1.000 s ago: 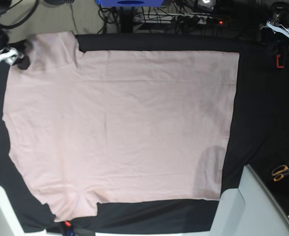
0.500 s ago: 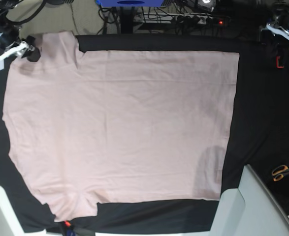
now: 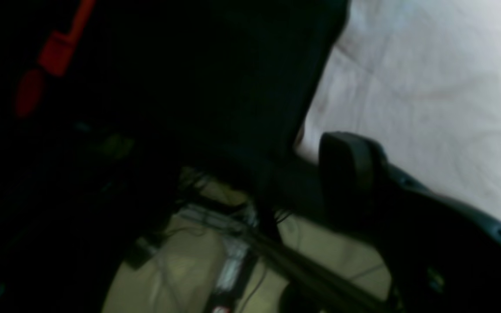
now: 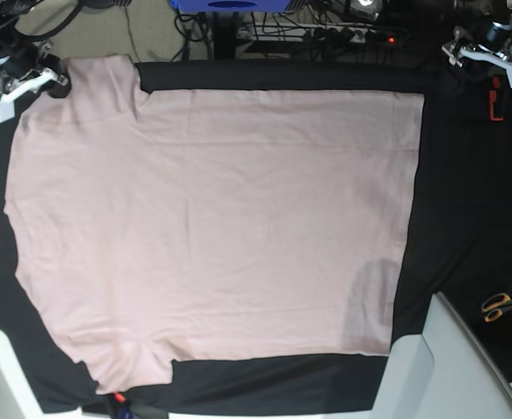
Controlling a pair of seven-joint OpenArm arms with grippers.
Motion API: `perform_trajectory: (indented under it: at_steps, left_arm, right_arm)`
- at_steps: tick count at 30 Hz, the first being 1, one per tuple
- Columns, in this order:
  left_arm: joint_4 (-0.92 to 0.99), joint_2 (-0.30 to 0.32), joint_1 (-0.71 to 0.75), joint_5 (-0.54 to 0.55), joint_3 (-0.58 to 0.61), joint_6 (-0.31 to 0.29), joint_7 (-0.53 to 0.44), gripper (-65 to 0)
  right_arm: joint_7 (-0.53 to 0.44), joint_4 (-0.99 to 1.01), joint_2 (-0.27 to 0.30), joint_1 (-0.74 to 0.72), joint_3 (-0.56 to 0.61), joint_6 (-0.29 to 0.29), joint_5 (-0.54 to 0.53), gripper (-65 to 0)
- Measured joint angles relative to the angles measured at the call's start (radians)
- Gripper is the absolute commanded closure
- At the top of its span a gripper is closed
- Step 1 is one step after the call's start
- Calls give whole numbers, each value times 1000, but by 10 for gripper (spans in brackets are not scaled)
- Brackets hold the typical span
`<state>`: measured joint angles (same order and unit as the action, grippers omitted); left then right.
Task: Fold the T-shirt properly
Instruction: 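Grasp the shirt's edge corners with the left and right grippers, then lift the grasped edge and fold it over onto the shirt body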
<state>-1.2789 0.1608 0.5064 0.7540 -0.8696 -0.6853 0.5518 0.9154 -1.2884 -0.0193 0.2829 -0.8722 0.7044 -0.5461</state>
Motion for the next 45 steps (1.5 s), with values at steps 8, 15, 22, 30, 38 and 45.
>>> perform_trajectory:
  at_steps: [8, 15, 22, 30, 38, 45]
  left_arm:
    - [70, -3, -79, 3, 2, 0, -1, -487]
    - [108, -6, -119, -68, 96, -5, -29, -485]
    - [154, -24, -145, -41, 167, -23, -78, -485]
    - [156, -46, -143, -19, 212, -38, -96, -448]
    - [168, -49, -141, -54, 219, -23, -46, 0]
    - [132, -53, -132, -70, 219, -19, -30, 0]
  right_arm:
    - [1, 0, 0, 0, 0, 0, 0, -5]
    - [4, 1, 5, 0, 2, 0, 0, -5]
    - [5, 1, 6, 0, 2, 0, 0, -5]
    - [5, 1, 5, 0, 2, 0, 0, -5]
    - [5, 3, 6, 0, 2, 0, 0, -5]
    - [5, -6, 5, 0, 2, 0, 0, -5]
